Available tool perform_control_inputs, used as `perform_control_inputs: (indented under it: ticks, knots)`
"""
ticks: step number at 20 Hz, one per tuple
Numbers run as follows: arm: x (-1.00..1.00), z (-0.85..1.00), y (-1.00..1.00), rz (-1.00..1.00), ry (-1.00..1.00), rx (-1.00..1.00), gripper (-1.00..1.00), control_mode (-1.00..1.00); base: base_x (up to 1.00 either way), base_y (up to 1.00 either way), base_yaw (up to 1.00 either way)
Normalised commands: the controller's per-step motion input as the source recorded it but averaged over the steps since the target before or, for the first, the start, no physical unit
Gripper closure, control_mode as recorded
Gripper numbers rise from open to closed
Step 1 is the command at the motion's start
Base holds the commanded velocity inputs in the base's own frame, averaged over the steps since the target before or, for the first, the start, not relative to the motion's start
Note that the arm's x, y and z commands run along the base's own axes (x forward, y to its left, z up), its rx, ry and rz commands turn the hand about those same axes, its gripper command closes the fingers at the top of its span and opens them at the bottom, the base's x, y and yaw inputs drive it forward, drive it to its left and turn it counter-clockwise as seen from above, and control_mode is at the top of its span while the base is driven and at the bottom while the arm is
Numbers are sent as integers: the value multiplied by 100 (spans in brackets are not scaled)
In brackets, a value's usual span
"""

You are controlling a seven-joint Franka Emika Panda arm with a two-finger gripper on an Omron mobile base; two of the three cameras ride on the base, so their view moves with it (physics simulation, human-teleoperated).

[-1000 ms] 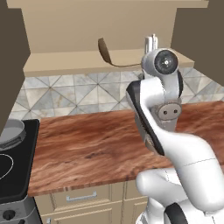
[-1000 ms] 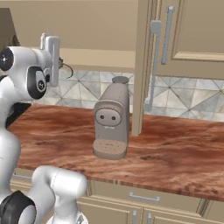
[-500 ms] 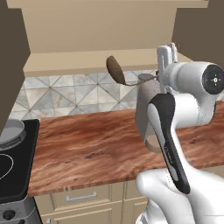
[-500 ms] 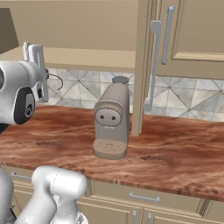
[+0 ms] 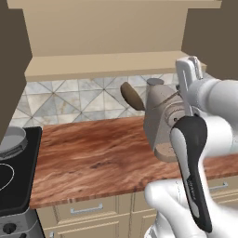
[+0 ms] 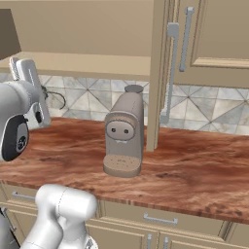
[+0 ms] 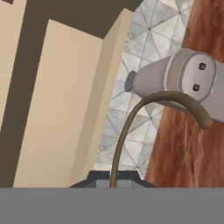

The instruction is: Open the cabinet and move the ladle to the pot. Then close the cabinet.

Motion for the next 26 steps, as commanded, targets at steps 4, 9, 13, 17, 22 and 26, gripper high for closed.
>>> perform_control_inputs:
  ticks: [4, 9, 13, 17, 22, 26]
  knots:
    - [-33, 0, -2, 0, 0, -11, 100, -100, 0, 0, 0]
    - [-7, 0, 0, -1, 0, -1, 100, -100, 0, 0, 0]
    - [-16, 0, -1, -1, 0, 0, 100, -100, 0, 0, 0]
    - [-34, 0, -4, 0, 0, 0, 100, -100, 0, 0, 0]
    - [-34, 0, 0, 0, 0, 0, 100, -100, 0, 0, 0]
    - [-36, 0, -2, -2, 0, 0, 100, -100, 0, 0, 0]
